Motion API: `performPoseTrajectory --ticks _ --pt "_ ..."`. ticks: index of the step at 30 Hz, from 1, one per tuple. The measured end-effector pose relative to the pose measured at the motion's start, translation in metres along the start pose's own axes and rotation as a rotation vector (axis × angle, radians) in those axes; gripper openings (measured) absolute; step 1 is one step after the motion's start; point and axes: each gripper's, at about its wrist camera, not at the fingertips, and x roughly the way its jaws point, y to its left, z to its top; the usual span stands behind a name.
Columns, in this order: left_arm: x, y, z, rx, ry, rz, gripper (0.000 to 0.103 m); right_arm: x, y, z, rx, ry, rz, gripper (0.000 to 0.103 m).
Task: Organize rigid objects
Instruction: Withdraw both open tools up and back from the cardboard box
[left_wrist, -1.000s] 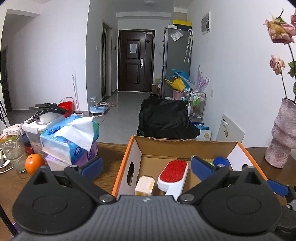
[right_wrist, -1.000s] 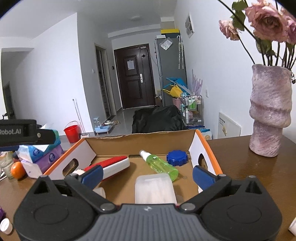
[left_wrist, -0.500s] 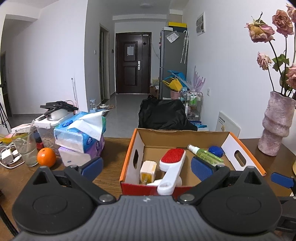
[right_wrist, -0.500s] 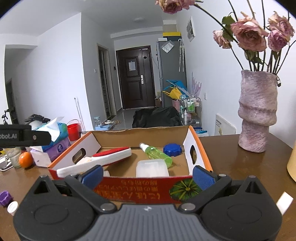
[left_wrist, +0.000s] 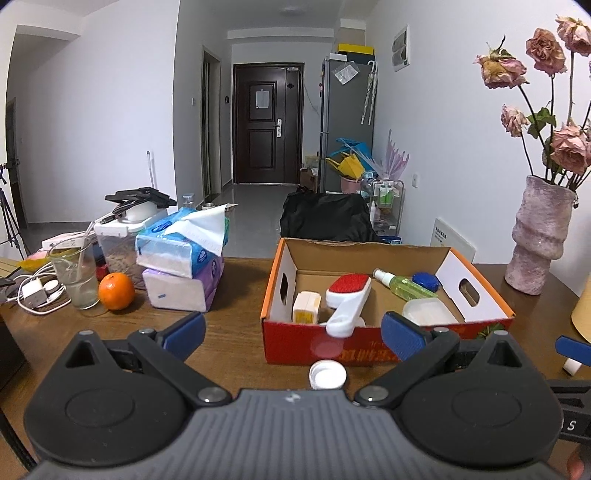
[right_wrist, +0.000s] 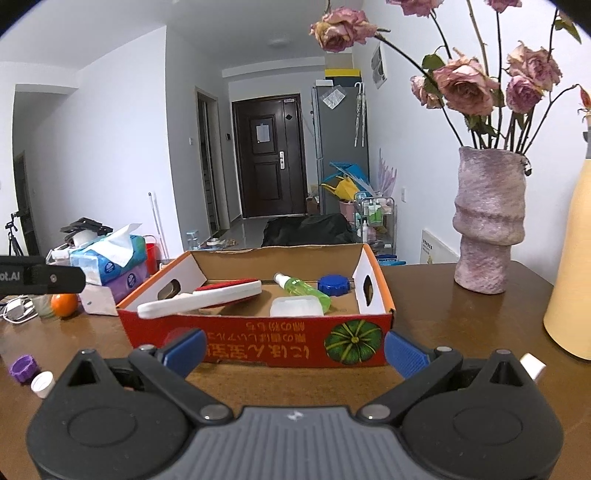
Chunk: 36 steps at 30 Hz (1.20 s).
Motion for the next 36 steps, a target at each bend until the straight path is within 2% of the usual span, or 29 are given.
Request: performPoseTrajectory --ticks 15,25,36 --pt "-0.044 0.015 -0.022 -0.018 0.002 0.008 0.103 -0.048 0.001 -0.019 -0.016 -0.003 -0.013 0.103" --pt "-0.064 0.045 -0.041 -0.051 0.019 0.045 0.103 -0.066 -0.009 -0.029 -0.012 0.004 -0.041 0.103" --pt "-0.068 0.08 -0.058 -0.077 0.033 0.082 0.103 -0.072 -0.016 -0.042 -0.016 0.027 -0.075 0.103"
